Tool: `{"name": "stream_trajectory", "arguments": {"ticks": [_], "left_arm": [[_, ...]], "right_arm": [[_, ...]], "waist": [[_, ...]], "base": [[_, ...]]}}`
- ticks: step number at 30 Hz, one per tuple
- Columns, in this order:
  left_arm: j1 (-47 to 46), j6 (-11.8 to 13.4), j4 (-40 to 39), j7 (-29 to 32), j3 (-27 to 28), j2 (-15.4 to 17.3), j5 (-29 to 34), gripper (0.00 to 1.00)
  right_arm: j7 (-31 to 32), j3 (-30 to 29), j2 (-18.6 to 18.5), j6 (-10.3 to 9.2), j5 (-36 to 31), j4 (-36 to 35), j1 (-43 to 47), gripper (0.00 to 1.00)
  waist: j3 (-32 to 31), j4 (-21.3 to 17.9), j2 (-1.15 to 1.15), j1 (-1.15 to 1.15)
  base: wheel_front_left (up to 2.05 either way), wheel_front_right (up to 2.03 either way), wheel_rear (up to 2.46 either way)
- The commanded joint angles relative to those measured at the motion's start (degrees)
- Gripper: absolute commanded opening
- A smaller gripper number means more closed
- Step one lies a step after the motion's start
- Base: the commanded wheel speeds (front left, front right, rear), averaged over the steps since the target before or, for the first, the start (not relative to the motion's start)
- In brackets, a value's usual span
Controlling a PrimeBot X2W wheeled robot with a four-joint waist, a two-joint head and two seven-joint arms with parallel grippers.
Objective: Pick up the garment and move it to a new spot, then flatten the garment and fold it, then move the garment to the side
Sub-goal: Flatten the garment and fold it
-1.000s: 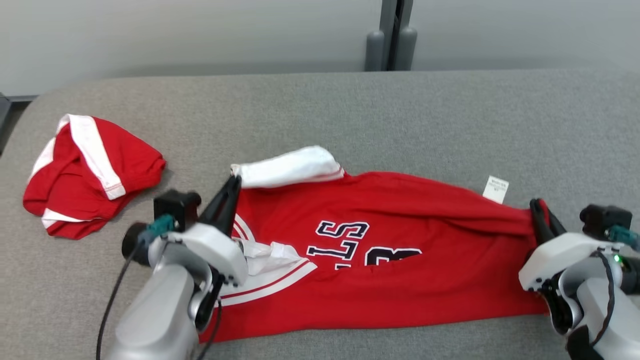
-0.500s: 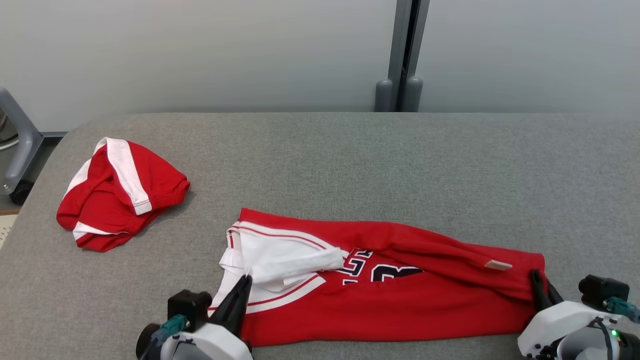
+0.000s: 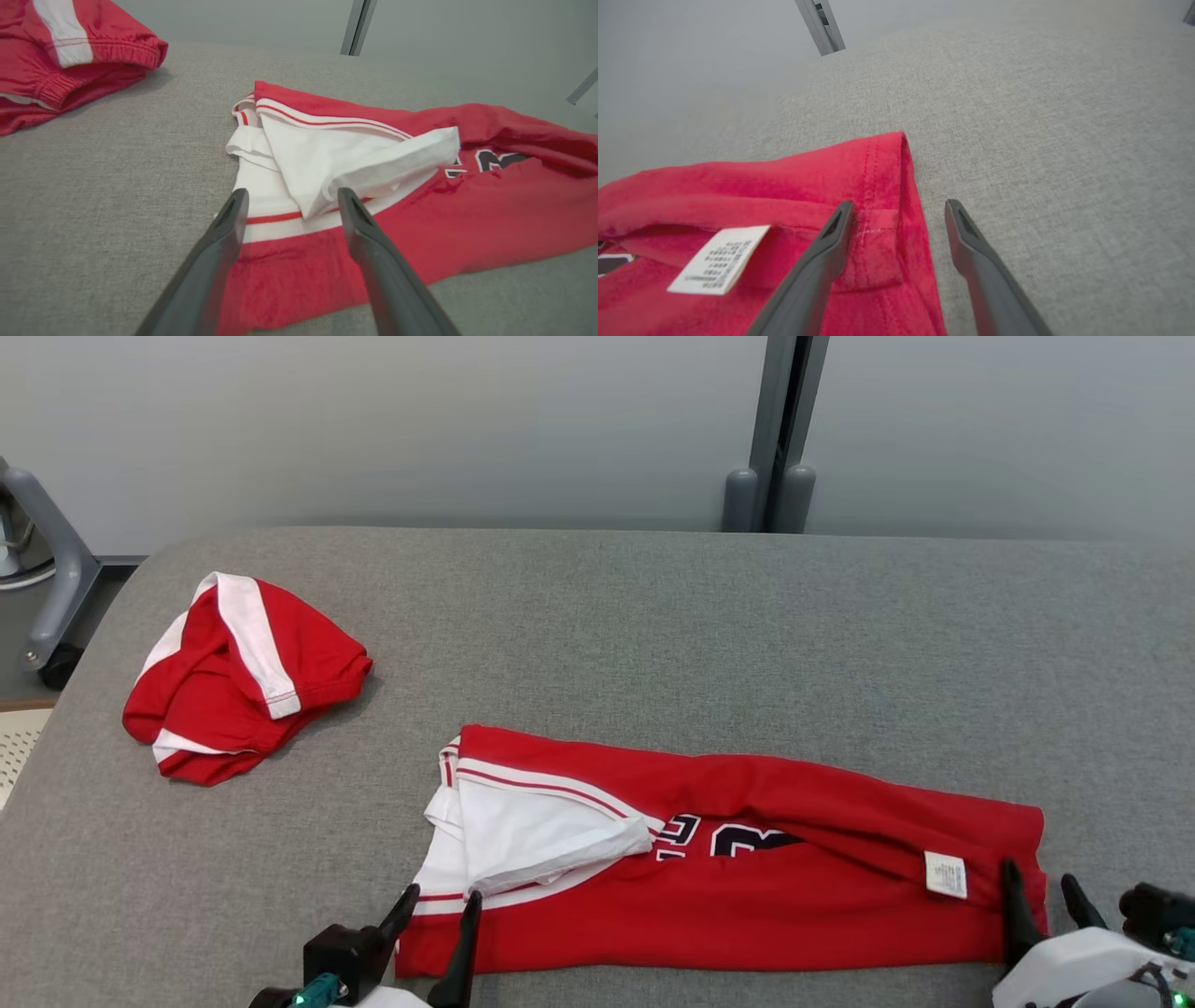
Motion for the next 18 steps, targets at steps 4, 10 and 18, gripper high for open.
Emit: {"name": "stream_trajectory", "arguments": {"ticks": [4,10,18], "left_arm": [[0.80,-0.42,-0.90,-0.24,1.25,-0.36,1.70,1.00],[0.03,-1.08,-1.03,-0.24,2.83,-0.70,3.01,1.00],[-0.46,-1.22,-1.48,-0.25,5.06,-1.23,4.42,1.00]], "right_arm": [[0.19,0.98,0.29,-0.02,-0.18,3.70,0.78,1.00],[2.27,5.42,1.37,0.06,1.99,7.02,-0.91,0.87],[0.65,7.58,-2.26,-0.14,5.43,6.44,-2.78,0.00]], "waist": [[1.04,0.44,0.00,0.00],[2.01,0.56,0.00,0.00],[2.10,0.29,0.00,0.00]], "base": [[0.00,0.00,0.00],[0.00,0.00,0.00],[0.00,0.00,0.00]]}}
